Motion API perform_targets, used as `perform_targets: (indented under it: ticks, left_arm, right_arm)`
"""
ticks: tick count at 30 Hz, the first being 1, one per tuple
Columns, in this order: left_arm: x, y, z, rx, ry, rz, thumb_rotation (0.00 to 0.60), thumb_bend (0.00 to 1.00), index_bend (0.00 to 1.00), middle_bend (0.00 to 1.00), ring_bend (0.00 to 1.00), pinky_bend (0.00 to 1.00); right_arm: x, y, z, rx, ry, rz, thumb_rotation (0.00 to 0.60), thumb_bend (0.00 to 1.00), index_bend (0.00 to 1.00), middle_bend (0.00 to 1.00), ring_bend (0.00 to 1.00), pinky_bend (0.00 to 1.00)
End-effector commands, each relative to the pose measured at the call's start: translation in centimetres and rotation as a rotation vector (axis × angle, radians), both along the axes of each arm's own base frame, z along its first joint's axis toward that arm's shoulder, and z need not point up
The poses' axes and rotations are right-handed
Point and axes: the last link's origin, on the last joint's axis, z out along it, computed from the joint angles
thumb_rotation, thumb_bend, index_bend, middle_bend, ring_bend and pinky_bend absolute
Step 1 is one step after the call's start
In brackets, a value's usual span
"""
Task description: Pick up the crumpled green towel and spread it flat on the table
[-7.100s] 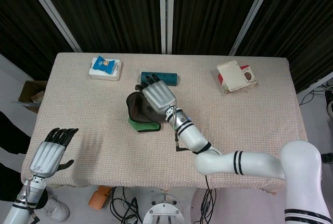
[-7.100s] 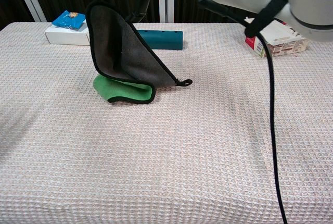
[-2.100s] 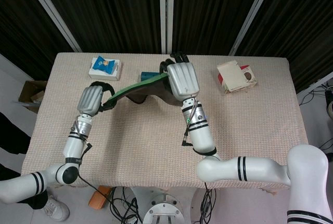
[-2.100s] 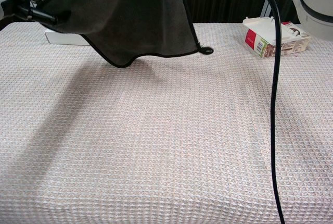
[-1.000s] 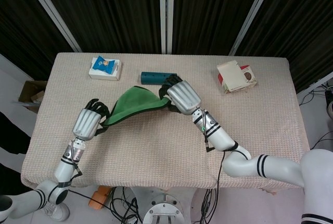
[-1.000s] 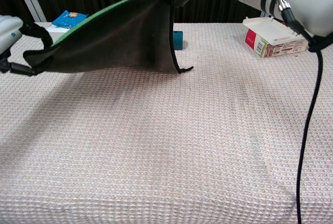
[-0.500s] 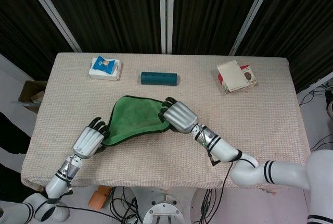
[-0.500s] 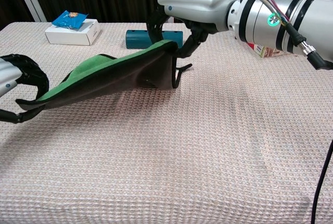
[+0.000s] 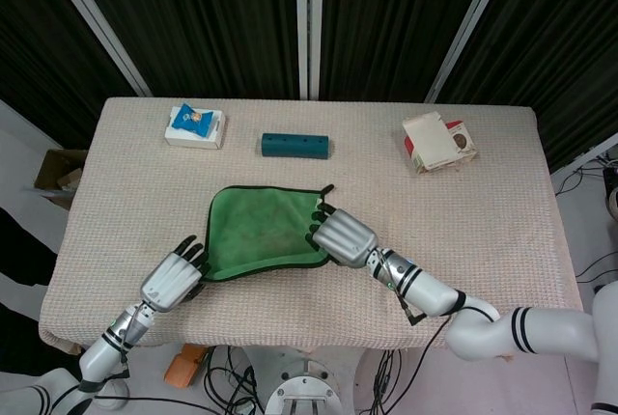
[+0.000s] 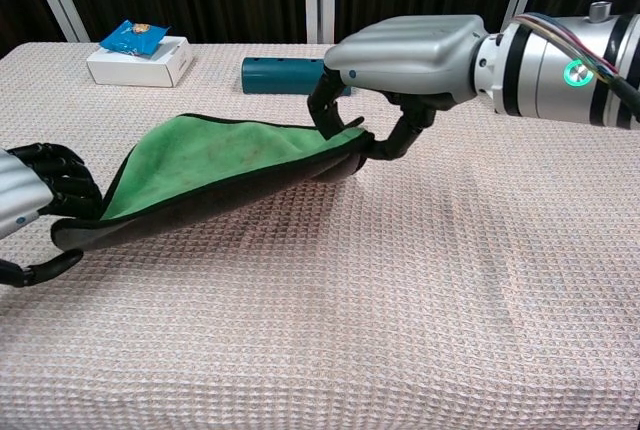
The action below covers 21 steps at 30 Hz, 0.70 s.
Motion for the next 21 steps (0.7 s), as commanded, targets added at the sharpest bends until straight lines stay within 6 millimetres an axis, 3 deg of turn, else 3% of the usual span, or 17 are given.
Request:
perform_targets:
  ticks: [1,7,16,19,21]
  left_arm:
    - [0.0,-0.2,0.1,-0.004,0.023,-0.010,0.514,0.40,0.58,0.38,0.27,0.20]
    - [0.3,-0.4,0.3,-0.030,0.086,0.002,0.513,0.36,0.51,0.34,0.24,0.19]
    - [1.0,-0.5,1.2,-0.030,0.153,0.044,0.518,0.30,0.35,0.26,0.21,0.18]
    - [1.0,-0.3,2.2,0.004,0.144,0.073,0.517,0.28,0.30,0.25,0.21,0.18]
    - [1.0,-0.1,2.8,0.023,0.133,0.087,0.517,0.26,0.28,0.24,0.21,0.18]
  right_arm:
    - [-0.9,0.8,0.2,0.013,0.038,-0.002,0.600,0.61,0.75,0.43,0.22,0.17]
    - [-1.6,1.3,-0.2,-0.001,0.059,0.008,0.600,0.60,0.74,0.43,0.22,0.15]
    - [-2.3,2.4,-2.0,-0.010,0.119,0.078,0.600,0.50,0.68,0.39,0.20,0.12]
    - [-2.9,2.7,-2.2,-0.030,0.176,0.118,0.600,0.46,0.63,0.36,0.17,0.09]
    - [-3.3,3.1,-2.2,-0.031,0.201,0.120,0.600,0.38,0.57,0.32,0.13,0.06]
